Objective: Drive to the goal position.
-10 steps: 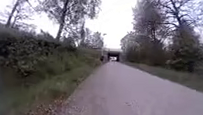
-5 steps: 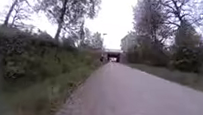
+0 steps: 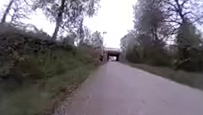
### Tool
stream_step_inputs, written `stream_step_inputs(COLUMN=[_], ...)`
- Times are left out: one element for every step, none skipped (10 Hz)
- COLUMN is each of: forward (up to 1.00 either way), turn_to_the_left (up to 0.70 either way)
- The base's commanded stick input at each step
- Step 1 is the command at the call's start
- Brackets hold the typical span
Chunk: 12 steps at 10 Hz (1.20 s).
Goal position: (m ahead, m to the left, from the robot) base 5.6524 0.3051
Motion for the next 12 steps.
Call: stream_step_inputs(forward=[1.0,1.0,1.0,1.0,1.0,1.0,1.0,1.0,1.0,1.0,1.0,1.0], turn_to_the_left=[0.0,0.0,0.0,-0.11,-0.37,-0.4,-0.4,-0.4,-0.4,-0.2,0.0,0.0])
